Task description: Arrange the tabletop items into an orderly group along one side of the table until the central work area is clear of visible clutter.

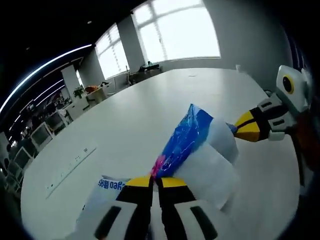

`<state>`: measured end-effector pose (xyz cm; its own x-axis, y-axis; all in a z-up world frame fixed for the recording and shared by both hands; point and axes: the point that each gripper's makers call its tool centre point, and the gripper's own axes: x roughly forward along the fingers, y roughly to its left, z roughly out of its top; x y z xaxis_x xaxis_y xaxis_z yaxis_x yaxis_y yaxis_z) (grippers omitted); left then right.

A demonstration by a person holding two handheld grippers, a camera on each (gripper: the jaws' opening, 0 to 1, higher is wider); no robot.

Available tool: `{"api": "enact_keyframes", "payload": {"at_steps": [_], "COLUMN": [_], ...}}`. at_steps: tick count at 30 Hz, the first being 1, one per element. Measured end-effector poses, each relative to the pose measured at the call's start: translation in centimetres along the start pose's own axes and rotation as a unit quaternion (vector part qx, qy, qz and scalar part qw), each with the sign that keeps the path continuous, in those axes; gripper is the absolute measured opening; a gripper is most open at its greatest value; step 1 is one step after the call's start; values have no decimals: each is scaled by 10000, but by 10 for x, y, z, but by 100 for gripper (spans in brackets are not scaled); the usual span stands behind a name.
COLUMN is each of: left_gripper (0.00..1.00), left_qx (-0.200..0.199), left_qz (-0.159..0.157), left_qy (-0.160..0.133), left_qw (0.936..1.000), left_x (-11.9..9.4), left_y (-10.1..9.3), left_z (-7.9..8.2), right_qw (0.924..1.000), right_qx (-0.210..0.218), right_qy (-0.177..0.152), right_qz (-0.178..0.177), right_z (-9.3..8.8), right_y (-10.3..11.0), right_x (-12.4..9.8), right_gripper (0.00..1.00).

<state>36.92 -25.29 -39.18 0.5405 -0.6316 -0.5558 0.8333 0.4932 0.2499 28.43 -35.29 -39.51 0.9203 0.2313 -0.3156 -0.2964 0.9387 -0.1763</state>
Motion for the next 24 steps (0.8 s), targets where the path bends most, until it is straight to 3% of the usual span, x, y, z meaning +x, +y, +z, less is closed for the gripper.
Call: {"api": "enact_keyframes", "payload": {"at_steps": [11, 24], "left_gripper": [2, 4], "left_qx": [201, 249], "left_qz": [21, 47], "left_qy": [244, 302], "left_qw": [9995, 9992], "left_x": [5, 5], "left_y": [-1, -1], "left_z": [-9, -10], "right_qw": [9995, 9995], "right_qx": [207, 225], "right_qy": [171, 141], "right_qz": [143, 164], "right_z": [-14, -15], "right_y": [2, 3], "right_x": [9, 8], "right_gripper": [0, 0]}}
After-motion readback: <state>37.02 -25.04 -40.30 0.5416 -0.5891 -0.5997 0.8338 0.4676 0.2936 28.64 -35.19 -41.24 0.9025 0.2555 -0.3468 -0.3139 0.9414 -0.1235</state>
